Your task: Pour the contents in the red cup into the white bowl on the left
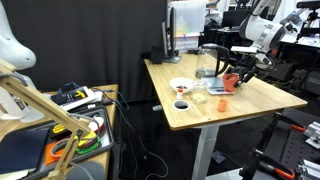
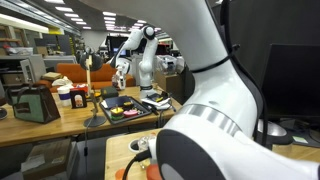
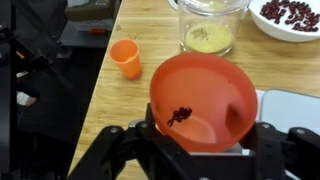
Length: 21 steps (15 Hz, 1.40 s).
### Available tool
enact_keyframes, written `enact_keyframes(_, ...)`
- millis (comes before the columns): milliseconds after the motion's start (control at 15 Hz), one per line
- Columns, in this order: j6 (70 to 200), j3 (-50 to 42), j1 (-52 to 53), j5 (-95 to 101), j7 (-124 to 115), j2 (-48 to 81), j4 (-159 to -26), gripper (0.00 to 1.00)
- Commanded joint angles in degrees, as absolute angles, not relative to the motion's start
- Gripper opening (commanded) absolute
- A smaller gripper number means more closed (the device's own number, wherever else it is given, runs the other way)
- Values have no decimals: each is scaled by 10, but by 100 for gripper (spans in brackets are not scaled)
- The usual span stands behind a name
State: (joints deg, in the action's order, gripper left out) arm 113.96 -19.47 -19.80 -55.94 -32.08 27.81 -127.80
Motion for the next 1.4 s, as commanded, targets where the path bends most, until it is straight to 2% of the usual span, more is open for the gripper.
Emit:
enact_keyframes(0, 1118, -196, -201, -568, -321, 283, -1298, 47)
enact_keyframes(1000, 1101, -175, -194, -606, -307, 336, -1269, 47)
enact_keyframes(1133, 1098, -175, -194, -604, -305, 338, -1263, 70)
enact_keyframes(1200, 1094, -175, -195, -604, -303, 339, -1261, 91)
enact_keyframes(1333, 1090, -176, -195, -602, -299, 337, -1258, 98)
